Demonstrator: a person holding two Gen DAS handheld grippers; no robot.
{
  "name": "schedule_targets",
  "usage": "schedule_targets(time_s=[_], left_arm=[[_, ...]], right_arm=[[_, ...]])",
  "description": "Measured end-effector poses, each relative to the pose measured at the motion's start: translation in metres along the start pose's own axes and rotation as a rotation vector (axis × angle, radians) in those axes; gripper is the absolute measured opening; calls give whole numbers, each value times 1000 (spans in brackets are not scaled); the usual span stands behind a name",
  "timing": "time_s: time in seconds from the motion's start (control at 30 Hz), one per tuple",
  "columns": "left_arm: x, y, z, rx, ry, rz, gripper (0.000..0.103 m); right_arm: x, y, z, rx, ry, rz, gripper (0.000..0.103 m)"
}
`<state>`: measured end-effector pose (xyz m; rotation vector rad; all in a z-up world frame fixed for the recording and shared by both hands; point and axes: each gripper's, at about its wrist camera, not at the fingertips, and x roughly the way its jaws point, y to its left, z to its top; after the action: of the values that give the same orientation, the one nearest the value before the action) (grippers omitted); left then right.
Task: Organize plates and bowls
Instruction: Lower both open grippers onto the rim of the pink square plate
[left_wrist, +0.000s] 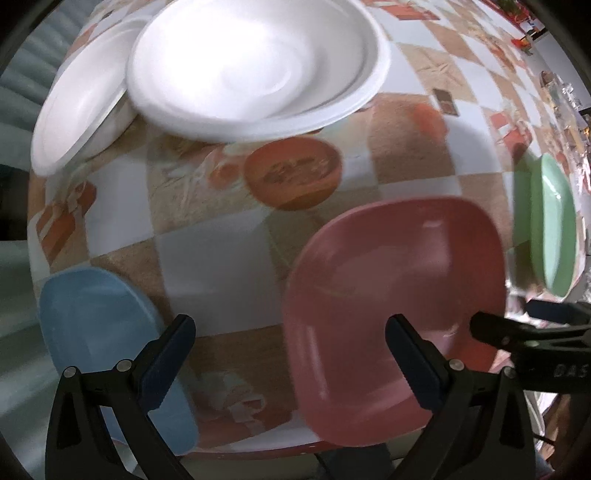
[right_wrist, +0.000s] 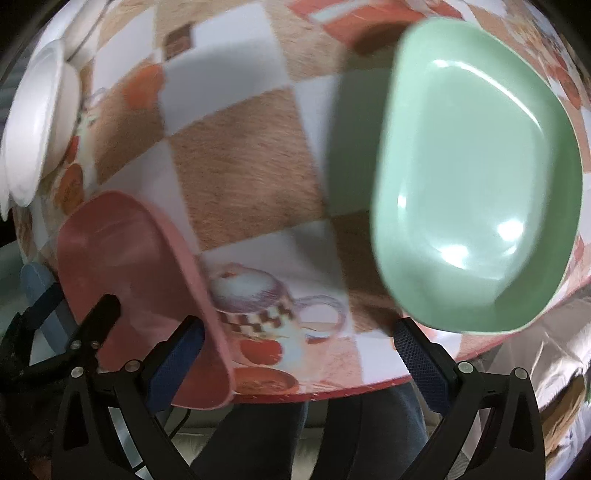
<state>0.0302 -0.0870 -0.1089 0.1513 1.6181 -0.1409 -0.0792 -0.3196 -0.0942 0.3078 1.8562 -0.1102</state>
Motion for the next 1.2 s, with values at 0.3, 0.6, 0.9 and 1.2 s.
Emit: schedule_targets(time_s=[0.3, 0.6, 0.9, 1.2], left_arm=[[15, 6, -6, -52, 2, 19, 103], [24, 15, -8, -98, -7, -31, 103], [10, 23, -10, -85, 12, -25, 94], [-5, 14, -12, -43, -32, -76, 30]], right_arm=[[-9, 25, -6, -112, -86, -98, 103], [-9, 5, 2, -113, -113, -93, 103], [-7, 9, -10, -163, -95, -106, 91], [-20, 34, -26, -268, -116, 35, 11]])
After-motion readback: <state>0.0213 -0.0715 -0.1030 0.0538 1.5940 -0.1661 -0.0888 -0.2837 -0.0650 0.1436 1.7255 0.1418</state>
